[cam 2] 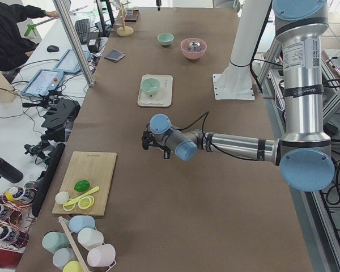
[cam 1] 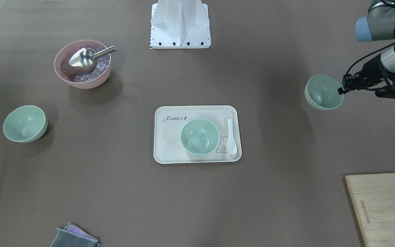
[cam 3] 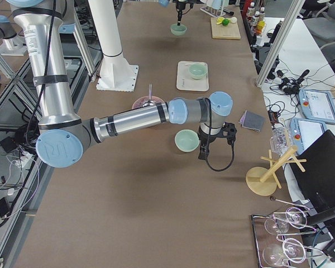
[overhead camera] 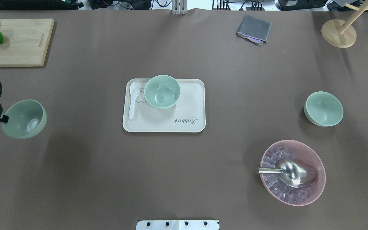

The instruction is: Stack green bowls together

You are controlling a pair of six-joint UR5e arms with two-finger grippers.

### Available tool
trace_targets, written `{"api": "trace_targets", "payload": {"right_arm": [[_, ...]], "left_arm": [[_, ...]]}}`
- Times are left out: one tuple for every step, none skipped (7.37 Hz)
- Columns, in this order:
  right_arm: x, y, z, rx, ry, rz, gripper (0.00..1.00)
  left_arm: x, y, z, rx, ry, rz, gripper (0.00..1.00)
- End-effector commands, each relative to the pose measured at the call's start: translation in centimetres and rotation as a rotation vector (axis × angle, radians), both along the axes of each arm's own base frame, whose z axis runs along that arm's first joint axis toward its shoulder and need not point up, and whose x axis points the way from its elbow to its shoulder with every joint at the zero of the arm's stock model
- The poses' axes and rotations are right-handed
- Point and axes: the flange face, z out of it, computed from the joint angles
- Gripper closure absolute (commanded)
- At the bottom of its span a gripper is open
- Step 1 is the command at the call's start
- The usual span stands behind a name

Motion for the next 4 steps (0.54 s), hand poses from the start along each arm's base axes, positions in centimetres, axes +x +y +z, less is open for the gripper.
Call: {"api": "trace_targets", "payload": {"right_arm": [[-5.9, -1.0, -2.1, -0.014, 0.021, -0.013, 0.0], [-7.4, -1.1, -0.5, 0.019, 0.019, -0.022, 0.0], [-9.0, -0.9, 0.7, 0.036, 0.011, -0.027, 0.0], [-9.9, -0.1, 2.0, 0.058, 0.035, -0.04, 0.0]], "left_arm": [[1.4, -2.7, -6.9, -0.076, 0.008, -0.07, 1.0], [2.2, -4.2, -9.6, -0.099, 0.01, -0.089, 1.0], [2.9, -5.5, -12.4, -0.109, 0.008, -0.095, 1.0], [3.8, -6.9, -16.2, -0.135, -0.006, -0.127, 1.0]]}}
